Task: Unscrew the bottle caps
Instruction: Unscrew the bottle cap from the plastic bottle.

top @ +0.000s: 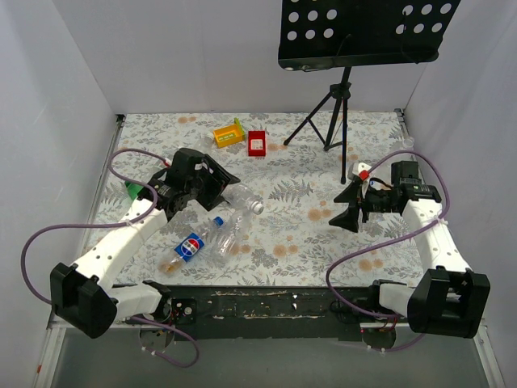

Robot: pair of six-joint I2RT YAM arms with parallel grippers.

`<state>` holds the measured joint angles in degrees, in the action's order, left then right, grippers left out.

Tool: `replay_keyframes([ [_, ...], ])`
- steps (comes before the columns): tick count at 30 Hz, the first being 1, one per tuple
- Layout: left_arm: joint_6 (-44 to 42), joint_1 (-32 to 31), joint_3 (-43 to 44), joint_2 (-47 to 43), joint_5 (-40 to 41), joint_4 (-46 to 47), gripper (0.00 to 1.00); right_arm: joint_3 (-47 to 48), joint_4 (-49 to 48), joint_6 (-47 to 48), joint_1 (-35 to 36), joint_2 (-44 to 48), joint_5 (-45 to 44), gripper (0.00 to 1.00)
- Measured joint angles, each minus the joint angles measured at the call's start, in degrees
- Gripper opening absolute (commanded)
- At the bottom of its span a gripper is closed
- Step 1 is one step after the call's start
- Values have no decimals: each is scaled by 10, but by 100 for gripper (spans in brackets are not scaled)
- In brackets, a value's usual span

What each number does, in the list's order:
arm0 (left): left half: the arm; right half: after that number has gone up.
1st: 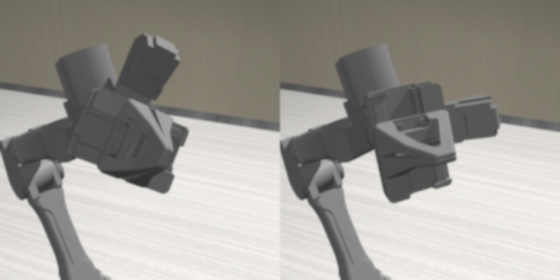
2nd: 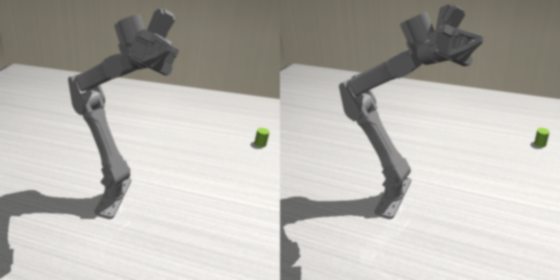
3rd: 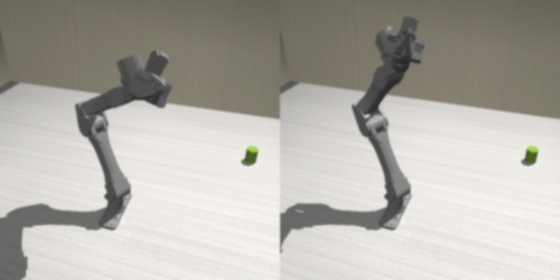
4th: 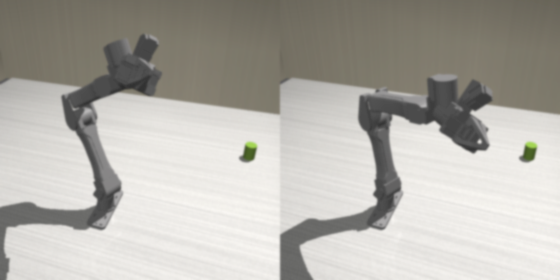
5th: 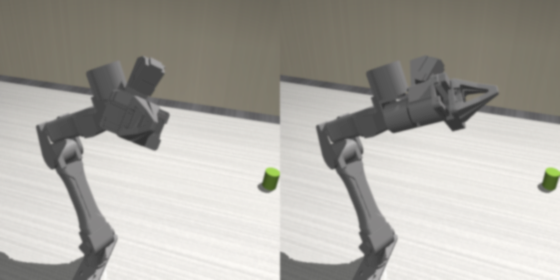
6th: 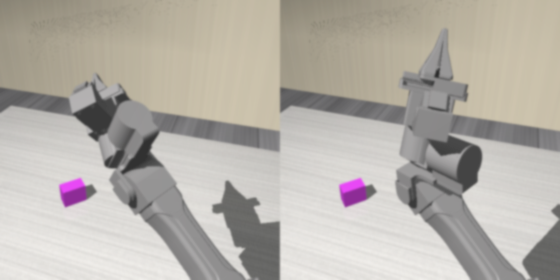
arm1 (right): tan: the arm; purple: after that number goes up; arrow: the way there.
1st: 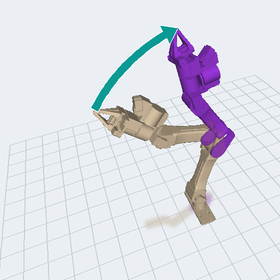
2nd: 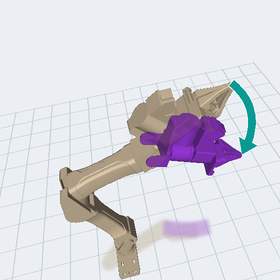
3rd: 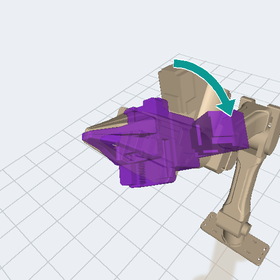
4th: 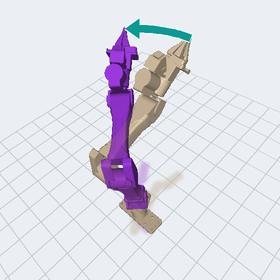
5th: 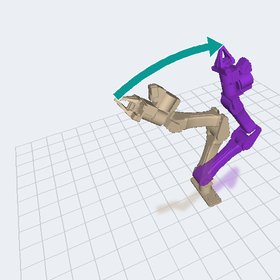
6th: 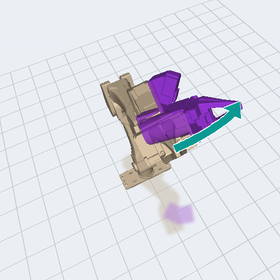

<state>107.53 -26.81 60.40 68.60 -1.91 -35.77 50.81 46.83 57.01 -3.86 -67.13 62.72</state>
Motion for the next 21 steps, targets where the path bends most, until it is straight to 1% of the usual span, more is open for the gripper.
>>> replay_keyframes([
  [12, 20, -78, 0, 7, 6, 56, 29, 16, 19, -28, 63, 10, 13, 86],
  [21, 24, -118, 0, 16, 21, 108, 29, 38, 46, -59, 73, 10, 43, 86],
])
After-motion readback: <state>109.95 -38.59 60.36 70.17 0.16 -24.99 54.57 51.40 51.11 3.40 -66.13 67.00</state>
